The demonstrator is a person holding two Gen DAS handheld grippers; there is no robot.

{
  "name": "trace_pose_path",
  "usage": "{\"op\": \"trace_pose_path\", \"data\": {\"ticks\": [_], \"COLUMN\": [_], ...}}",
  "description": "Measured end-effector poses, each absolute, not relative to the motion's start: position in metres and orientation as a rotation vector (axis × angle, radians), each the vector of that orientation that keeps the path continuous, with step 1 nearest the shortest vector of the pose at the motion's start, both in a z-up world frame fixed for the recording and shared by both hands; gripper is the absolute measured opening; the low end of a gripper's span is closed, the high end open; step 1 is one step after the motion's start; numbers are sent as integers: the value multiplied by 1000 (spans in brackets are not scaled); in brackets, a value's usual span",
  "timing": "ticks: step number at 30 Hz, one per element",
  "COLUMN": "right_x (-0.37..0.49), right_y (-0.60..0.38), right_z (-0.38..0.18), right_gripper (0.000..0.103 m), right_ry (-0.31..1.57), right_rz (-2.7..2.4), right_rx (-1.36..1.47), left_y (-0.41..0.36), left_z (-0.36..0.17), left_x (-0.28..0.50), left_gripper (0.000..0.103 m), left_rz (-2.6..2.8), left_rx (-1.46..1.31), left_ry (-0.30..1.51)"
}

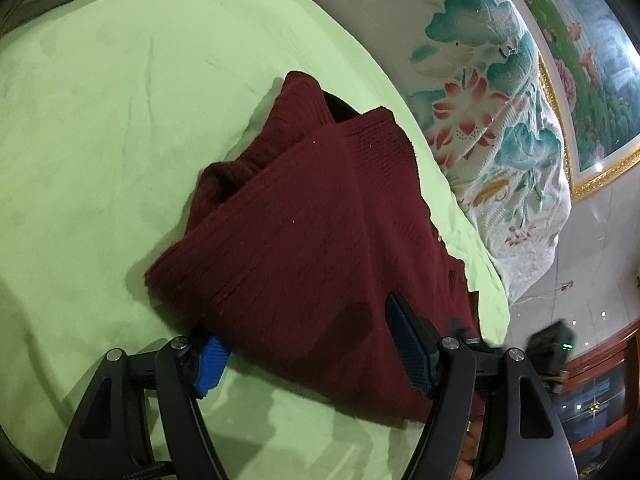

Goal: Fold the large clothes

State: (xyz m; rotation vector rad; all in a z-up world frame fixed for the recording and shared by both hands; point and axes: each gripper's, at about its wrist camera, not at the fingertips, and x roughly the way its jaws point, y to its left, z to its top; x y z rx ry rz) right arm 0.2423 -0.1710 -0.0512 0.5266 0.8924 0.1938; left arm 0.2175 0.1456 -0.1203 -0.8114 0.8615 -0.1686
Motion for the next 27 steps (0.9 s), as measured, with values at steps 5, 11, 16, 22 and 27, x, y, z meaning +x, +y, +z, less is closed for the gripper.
{"op": "trace_pose_path", "data": {"ticks": [5, 11, 16, 22, 27], "right_x": [247, 247, 248, 215, 193], "right_y": [-188, -187, -190, -266, -312], "right_z": [-71, -70, -69, -53, -50], "right_gripper": [9, 9, 9, 14, 28], "right_ry": [870, 870, 874, 719, 691], "right_rz": [231, 235, 249, 272, 206], "right_rx": [640, 621, 644, 925, 977], "left_y": [140, 123, 78, -31, -117], "left_z": [-117, -90, -40, -5, -47], "left_x": [229, 235, 237, 240, 241], "left_gripper": [37, 9, 8, 0, 0], "left_rz": [-169, -237, -402, -727, -695], "left_rx": [-761, -712, -624, -418, -156], "left_ry": [860, 795, 705, 687, 839]}}
